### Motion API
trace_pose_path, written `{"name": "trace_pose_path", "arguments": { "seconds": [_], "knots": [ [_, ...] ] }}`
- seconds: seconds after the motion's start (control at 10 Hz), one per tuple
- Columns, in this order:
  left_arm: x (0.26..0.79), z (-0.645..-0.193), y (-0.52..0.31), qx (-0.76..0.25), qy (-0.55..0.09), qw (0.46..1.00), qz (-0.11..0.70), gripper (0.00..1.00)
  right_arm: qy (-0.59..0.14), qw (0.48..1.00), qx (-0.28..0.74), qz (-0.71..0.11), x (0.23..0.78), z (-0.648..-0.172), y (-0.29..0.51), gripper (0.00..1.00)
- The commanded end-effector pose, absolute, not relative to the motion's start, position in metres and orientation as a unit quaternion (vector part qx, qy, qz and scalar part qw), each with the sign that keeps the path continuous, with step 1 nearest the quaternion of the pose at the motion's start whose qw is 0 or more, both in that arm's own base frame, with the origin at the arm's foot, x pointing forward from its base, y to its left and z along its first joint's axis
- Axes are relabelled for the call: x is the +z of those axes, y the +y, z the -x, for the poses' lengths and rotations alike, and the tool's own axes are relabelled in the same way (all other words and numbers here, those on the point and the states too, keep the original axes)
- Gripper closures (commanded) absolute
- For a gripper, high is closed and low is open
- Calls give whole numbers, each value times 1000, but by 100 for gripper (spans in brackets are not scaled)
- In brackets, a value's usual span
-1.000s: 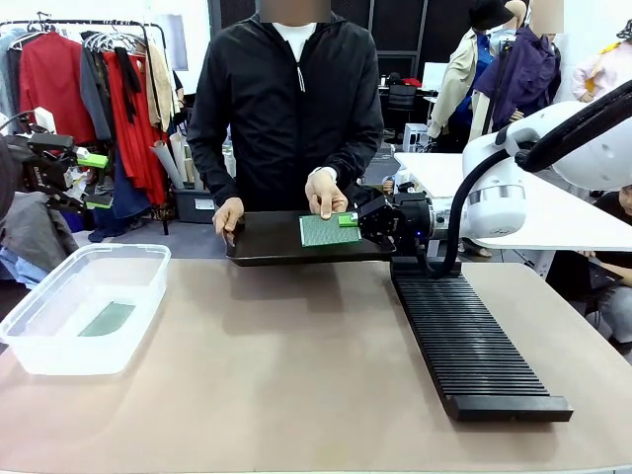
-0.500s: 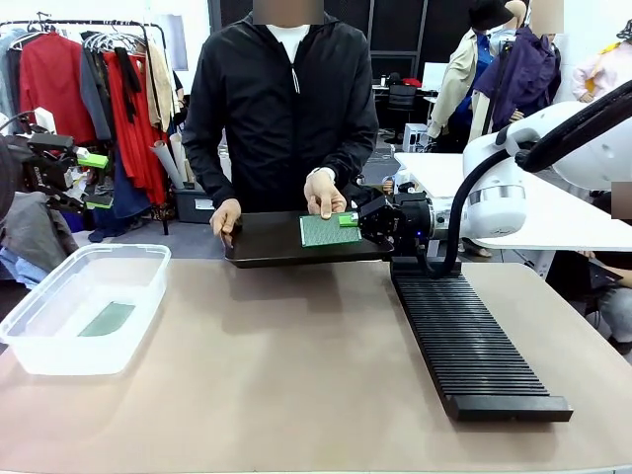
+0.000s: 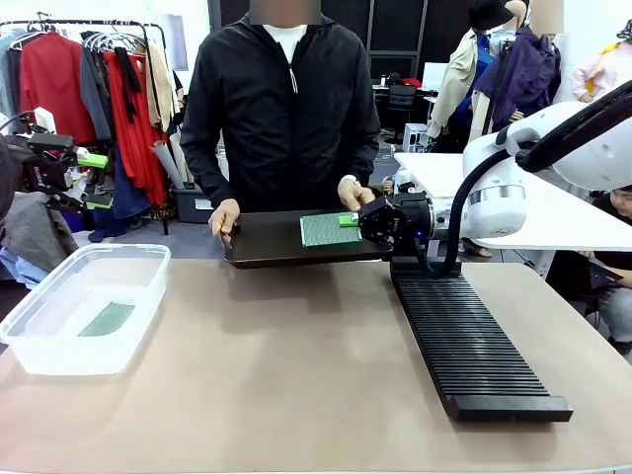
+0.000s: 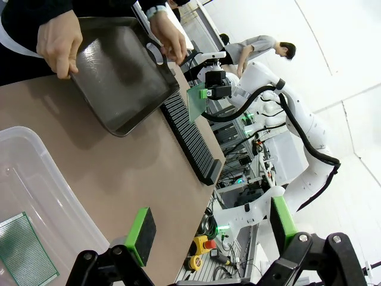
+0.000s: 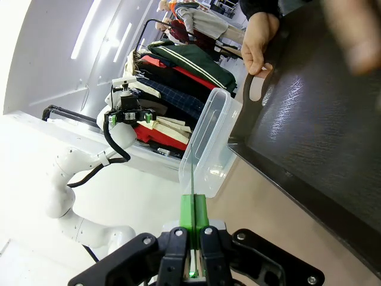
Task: Sort PCBs into racks and boxes based on the side picked up.
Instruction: If the short side of the Blank PCB is picked up, insert it into the PCB Rack ; if the long side is picked up, place it in the Organizing box.
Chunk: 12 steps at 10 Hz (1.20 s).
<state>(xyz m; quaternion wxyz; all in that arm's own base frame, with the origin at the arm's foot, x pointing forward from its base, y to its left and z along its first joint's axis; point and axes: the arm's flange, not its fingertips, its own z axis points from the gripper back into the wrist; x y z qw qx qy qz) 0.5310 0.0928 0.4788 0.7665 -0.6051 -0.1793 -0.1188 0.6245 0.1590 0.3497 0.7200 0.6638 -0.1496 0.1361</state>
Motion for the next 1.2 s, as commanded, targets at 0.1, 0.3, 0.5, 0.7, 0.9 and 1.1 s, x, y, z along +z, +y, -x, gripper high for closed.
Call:
{"name": "trace_pose_path", "arguments": {
  "seconds": [0.1,0.3,0.5,0.7,0.9,1.1],
  "knots": [
    [480,-530,93,-121,-185,764,606,0,-152,719,140,-663,350,-624,161,100],
    [480,-530,93,-121,-185,764,606,0,-152,719,140,-663,350,-624,161,100],
    [480,-530,93,-121,-185,764,606,0,-152,719,140,-663,350,-624,161,100],
    [480,-530,93,-121,-185,764,606,0,-152,719,140,-663,350,-624,161,100],
    [480,-530,93,-121,-185,764,606,0,-152,719,140,-663,350,-624,161,100],
    [480,-530,93,-121,-185,764,606,0,-150,720,136,-664,350,-624,159,100]
  ]
}}
